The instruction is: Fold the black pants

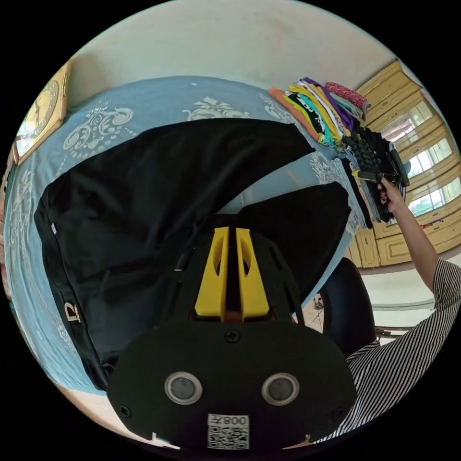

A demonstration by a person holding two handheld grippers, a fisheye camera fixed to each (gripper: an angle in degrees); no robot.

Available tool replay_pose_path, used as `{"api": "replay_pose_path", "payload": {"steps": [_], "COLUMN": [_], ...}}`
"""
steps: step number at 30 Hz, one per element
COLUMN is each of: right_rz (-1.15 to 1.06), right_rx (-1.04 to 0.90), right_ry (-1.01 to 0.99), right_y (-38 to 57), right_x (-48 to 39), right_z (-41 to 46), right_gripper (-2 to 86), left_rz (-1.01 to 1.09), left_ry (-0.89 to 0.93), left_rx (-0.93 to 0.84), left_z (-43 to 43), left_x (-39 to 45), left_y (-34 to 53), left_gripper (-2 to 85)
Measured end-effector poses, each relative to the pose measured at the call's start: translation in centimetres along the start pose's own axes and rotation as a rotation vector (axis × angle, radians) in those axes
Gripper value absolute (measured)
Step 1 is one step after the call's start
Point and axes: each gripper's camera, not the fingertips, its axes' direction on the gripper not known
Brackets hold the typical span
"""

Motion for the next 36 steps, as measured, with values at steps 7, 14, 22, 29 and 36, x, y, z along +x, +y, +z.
{"api": "replay_pose_path", "payload": {"steps": [7,14,22,29,36], "right_rz": [-0.013,-0.030,-0.113,-0.040,-0.015], "right_rx": [0.030,-0.126,-0.181,-0.214,-0.119], "right_ry": [0.079,0.048,0.048,-0.047,-0.023], "right_y": [2.3,2.6,1.6,0.5,0.1], "right_x": [-2.5,-4.3,-7.6,-9.1,-12.6], "right_z": [1.3,6.4,6.2,7.7,5.5], "right_gripper": [1.8,7.4,2.6,2.9,0.9], "left_rz": [0.090,0.125,0.109,0.032,-0.259], "left_ry": [0.122,-0.024,0.052,0.107,-0.116], "left_rx": [-0.033,-0.208,-0.194,-0.193,0.004], "left_z": [-1.4,1.1,-1.2,-2.4,-11.4], "left_x": [0.7,1.3,0.2,-2.5,-10.1], "left_y": [3.7,5.7,6.3,7.4,13.4], "left_gripper": [8.0,4.8,1.4,4.1,6.9]}}
